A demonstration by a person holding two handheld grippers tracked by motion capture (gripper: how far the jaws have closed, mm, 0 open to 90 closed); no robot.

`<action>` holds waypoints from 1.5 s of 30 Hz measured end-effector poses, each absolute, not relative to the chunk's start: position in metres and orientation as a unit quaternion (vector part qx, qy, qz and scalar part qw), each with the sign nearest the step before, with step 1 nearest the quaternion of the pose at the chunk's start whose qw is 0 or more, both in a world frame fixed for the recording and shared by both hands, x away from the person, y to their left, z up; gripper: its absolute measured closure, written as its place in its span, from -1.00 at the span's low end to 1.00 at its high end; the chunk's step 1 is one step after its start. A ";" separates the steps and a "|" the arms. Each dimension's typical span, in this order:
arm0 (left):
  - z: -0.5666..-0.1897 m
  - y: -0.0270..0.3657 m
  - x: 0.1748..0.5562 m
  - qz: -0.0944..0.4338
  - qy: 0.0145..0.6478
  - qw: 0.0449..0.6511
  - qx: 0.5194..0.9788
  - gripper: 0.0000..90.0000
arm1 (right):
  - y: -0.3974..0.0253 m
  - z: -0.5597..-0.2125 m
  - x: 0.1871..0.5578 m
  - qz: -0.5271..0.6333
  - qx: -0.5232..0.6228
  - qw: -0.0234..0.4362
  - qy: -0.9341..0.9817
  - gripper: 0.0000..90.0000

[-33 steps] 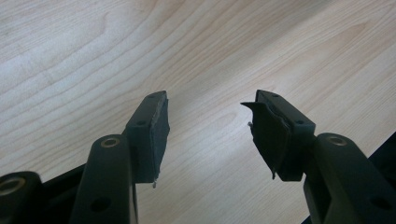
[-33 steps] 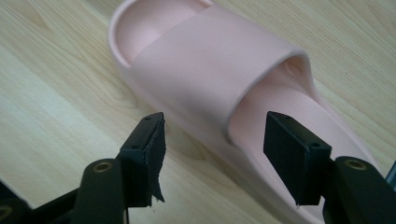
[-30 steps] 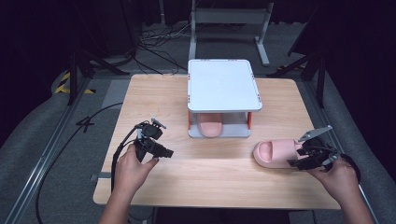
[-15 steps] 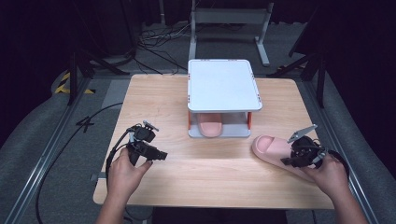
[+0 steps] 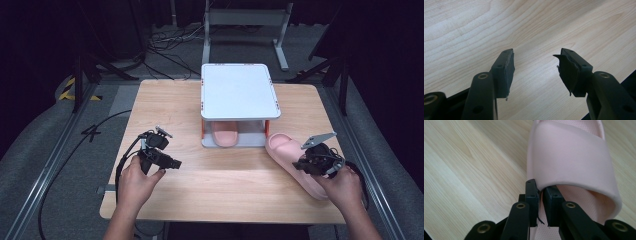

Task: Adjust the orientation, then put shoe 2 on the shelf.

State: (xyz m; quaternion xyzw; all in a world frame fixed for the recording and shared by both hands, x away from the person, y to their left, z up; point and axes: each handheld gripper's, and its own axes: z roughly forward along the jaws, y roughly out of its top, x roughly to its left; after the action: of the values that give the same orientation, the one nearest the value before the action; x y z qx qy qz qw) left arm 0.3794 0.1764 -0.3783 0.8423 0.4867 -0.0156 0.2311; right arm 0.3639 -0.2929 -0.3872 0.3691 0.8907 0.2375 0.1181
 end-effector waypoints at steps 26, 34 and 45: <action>-0.371 0.204 0.370 -0.006 0.504 0.249 0.827 0.04 | -0.203 -0.374 0.401 0.262 0.420 0.139 0.857 0.83; -0.371 0.219 0.358 0.001 0.521 0.252 0.815 0.04 | -0.180 -0.382 0.420 0.265 0.430 0.133 0.853 0.84; -0.373 0.220 0.355 0.000 0.524 0.253 0.813 0.04 | -0.161 -0.383 0.433 0.297 0.447 0.161 0.828 0.83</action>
State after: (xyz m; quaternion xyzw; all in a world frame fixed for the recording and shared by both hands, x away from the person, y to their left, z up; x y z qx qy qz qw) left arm 0.3553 0.2203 -0.3727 0.8131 0.5242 -0.0002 0.2530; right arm 0.4328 -0.1613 -0.3835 0.4469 0.8284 0.2972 0.1606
